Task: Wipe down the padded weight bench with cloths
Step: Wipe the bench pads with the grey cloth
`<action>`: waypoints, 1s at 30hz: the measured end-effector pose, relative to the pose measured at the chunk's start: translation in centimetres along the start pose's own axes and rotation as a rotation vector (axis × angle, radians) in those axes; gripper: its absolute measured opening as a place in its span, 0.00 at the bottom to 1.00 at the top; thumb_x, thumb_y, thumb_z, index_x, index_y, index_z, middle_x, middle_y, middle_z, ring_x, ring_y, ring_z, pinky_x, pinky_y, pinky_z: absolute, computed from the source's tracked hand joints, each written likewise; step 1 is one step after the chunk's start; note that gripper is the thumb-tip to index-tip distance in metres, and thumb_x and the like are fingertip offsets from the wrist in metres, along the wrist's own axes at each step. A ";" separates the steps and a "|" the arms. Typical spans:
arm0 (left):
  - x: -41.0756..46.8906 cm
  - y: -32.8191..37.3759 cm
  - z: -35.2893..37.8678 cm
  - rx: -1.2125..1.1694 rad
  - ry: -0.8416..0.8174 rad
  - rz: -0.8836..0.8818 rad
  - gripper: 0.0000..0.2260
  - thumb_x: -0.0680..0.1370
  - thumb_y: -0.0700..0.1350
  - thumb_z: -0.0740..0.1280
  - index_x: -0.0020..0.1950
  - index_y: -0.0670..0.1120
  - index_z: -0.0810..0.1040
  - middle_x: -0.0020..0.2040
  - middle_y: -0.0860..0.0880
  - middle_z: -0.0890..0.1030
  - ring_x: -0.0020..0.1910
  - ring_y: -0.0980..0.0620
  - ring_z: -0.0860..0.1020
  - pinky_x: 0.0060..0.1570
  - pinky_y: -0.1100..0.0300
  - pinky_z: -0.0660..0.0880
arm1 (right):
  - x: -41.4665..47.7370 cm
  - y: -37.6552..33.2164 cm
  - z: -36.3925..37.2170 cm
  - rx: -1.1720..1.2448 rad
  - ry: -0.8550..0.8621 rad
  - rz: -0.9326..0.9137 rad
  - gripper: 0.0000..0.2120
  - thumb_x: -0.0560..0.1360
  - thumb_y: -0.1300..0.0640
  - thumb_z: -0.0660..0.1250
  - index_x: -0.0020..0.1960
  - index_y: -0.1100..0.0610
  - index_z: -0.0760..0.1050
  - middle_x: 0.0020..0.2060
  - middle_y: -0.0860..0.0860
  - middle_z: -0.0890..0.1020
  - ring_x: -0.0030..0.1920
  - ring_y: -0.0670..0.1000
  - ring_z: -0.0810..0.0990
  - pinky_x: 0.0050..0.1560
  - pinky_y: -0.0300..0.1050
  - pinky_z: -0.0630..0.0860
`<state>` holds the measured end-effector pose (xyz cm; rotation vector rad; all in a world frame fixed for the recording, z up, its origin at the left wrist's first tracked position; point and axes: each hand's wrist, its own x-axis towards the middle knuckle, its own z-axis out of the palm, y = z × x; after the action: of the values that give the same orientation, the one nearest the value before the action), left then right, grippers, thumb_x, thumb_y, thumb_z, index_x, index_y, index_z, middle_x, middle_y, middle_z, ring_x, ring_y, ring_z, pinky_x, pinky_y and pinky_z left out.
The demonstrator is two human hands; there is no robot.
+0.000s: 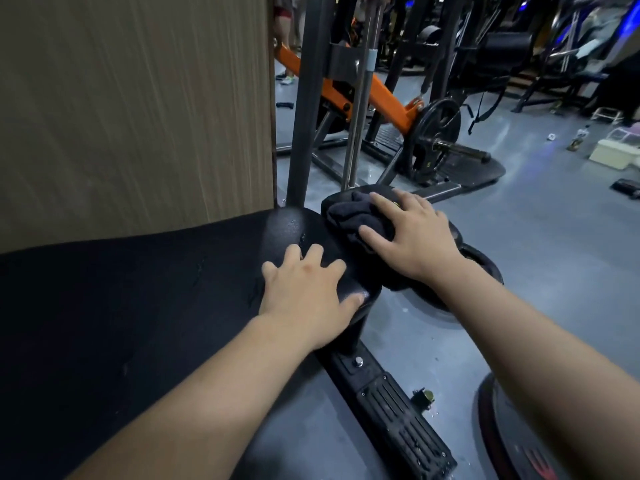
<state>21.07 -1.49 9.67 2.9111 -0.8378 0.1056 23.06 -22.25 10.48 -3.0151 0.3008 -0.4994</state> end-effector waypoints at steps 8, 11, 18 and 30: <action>-0.3 0.1 -0.3 0.026 0.014 -0.004 0.25 0.77 0.69 0.53 0.68 0.59 0.69 0.63 0.52 0.68 0.62 0.46 0.64 0.53 0.45 0.64 | 1.7 -1.4 1.0 -0.105 -0.147 -0.022 0.24 0.78 0.34 0.53 0.71 0.38 0.68 0.75 0.51 0.65 0.69 0.62 0.67 0.63 0.60 0.70; -0.3 0.2 -0.1 0.021 0.022 -0.018 0.25 0.77 0.69 0.52 0.69 0.59 0.68 0.63 0.53 0.68 0.62 0.47 0.64 0.54 0.46 0.65 | 4.4 -1.5 1.1 -0.078 -0.248 -0.016 0.25 0.77 0.32 0.53 0.72 0.36 0.67 0.77 0.50 0.62 0.71 0.61 0.65 0.67 0.61 0.67; -0.4 0.2 -0.2 0.013 0.022 -0.028 0.26 0.77 0.70 0.51 0.71 0.60 0.65 0.64 0.55 0.67 0.63 0.49 0.63 0.58 0.48 0.65 | 9.7 0.9 1.7 0.068 -0.319 0.059 0.33 0.72 0.25 0.53 0.74 0.36 0.65 0.79 0.47 0.58 0.76 0.59 0.62 0.73 0.60 0.61; -0.3 0.0 -0.1 -0.023 0.030 -0.023 0.26 0.77 0.70 0.54 0.70 0.59 0.68 0.62 0.54 0.68 0.63 0.50 0.64 0.56 0.46 0.65 | 1.8 6.9 0.5 0.151 -0.142 0.069 0.25 0.75 0.32 0.59 0.67 0.41 0.75 0.74 0.44 0.68 0.71 0.53 0.69 0.69 0.48 0.66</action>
<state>20.88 -1.30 9.78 2.8895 -0.7951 0.1356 23.65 -29.37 9.84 -2.8635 0.3397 -0.2874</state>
